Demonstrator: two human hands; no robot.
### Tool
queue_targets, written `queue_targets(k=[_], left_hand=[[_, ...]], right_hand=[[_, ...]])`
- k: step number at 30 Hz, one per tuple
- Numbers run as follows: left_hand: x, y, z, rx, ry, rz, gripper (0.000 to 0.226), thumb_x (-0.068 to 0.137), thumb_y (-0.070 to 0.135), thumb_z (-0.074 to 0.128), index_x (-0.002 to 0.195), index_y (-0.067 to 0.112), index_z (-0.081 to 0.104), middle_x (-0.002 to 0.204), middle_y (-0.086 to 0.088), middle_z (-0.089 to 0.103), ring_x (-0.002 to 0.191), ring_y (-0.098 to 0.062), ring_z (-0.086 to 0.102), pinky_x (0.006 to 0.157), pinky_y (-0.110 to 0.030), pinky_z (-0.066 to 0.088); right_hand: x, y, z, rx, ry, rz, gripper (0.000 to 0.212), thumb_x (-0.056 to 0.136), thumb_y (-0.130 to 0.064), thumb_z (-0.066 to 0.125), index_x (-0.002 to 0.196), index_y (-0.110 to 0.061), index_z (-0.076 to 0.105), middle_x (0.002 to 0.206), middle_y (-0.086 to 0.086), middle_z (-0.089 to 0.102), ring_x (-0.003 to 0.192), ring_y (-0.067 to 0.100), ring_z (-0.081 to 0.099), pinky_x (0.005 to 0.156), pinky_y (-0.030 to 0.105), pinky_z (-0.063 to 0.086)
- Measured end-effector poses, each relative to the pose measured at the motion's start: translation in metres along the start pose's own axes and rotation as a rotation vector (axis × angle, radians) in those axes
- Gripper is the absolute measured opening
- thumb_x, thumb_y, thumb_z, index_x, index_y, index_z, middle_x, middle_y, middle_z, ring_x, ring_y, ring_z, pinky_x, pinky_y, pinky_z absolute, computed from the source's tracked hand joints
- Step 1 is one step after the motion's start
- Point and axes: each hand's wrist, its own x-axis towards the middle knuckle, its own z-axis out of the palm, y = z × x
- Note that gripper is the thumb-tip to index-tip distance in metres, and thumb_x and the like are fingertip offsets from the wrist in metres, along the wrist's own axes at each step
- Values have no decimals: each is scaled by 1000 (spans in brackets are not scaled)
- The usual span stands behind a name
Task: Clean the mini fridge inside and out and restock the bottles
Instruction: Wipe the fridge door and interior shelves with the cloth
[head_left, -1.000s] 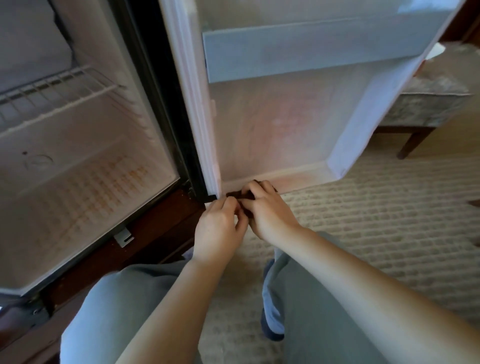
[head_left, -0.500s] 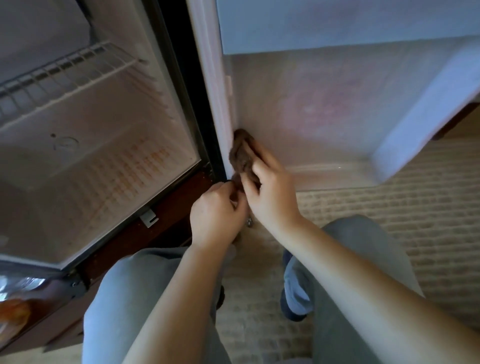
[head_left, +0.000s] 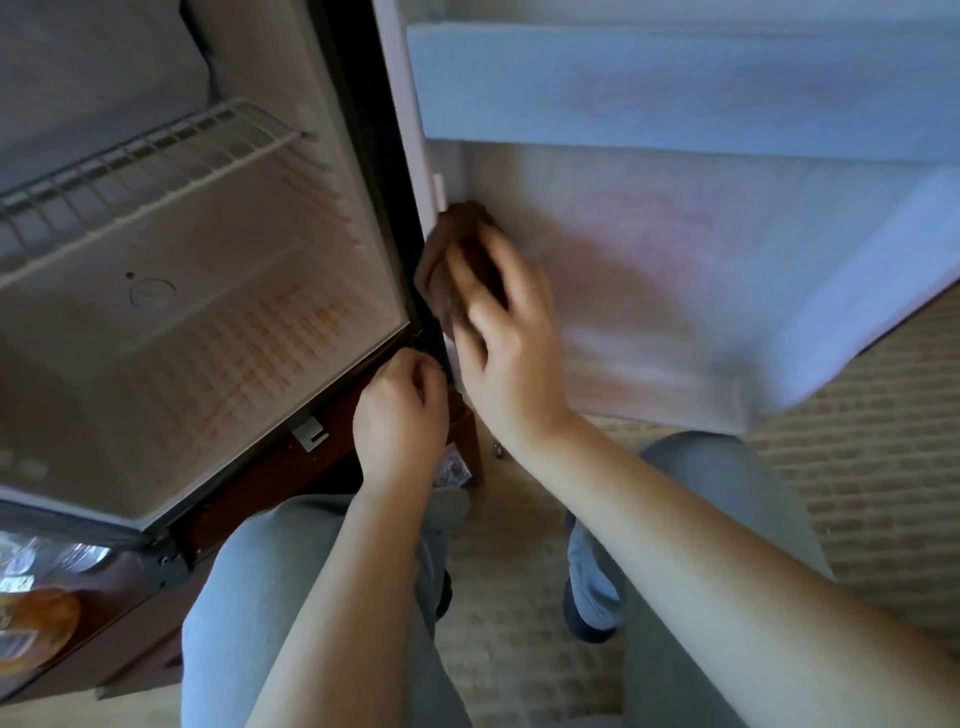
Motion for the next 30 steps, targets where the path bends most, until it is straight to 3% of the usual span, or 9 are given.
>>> queue_targets(k=[4,6,8,14,17,22,24,27,30], left_hand=[[4,0,-3,11,12,-37,18,95,14,46,101,11,62,86,-5,65,74,-21,57,62,-33,44],[4,-2,-5,11,28,-68,21,96,13,45,107,12,63,93,-4,67,80,-18,59,66,-29,45],[6,-7,-7,-2,21,-128,22,97,14,43,111,14,61,98,-3,67,82,-15,57,66,-28,43],[9,-20,-4,38,-200,-191,28,98,13,37,121,15,51,103,-7,65,82,-24,60,60,-32,42],[8,-17,-5,38,-171,-107,22,99,18,39,115,14,54,95,-4,65,73,-20,58,55,-30,40],[1,13,-10,-78,32,64,31,100,32,43,80,12,57,58,5,52,52,-9,50,46,-25,37],[-6,27,-3,-136,35,184,37,99,33,42,70,13,53,52,6,46,45,-9,46,42,-27,35],[-18,51,24,-152,-48,365,37,94,37,40,71,13,56,56,6,48,47,-14,48,43,-26,33],[-28,67,58,-134,-212,505,37,93,38,40,87,11,64,78,-1,63,71,-20,59,58,-30,45]], right_hand=[[-65,33,18,-59,-282,-51,39,87,-5,55,125,-10,63,139,17,40,117,36,41,100,43,44],[-84,44,18,-142,-402,-67,41,85,-9,48,122,-9,64,132,22,49,112,36,42,84,47,53],[-88,46,16,-160,-475,-19,45,85,-16,40,122,-10,65,127,25,54,110,35,42,82,47,54],[-45,34,4,-63,-253,-51,38,86,-2,50,119,-10,67,126,22,56,113,34,48,99,40,43],[-25,30,-2,-99,-185,-95,38,86,0,50,119,-9,67,128,21,56,116,34,49,103,37,41],[-57,56,-10,-235,-570,-79,42,84,-18,39,109,-15,72,123,16,61,107,36,48,79,47,55],[-61,72,-31,-293,-561,6,43,84,-22,38,108,-15,72,121,14,62,107,31,44,79,45,54],[-58,88,-72,-380,-429,-6,37,86,-21,44,109,-15,72,122,10,62,110,27,44,90,38,50],[-65,99,-101,-508,-364,-61,31,87,-19,50,106,-13,73,121,9,64,109,25,46,88,37,49]])
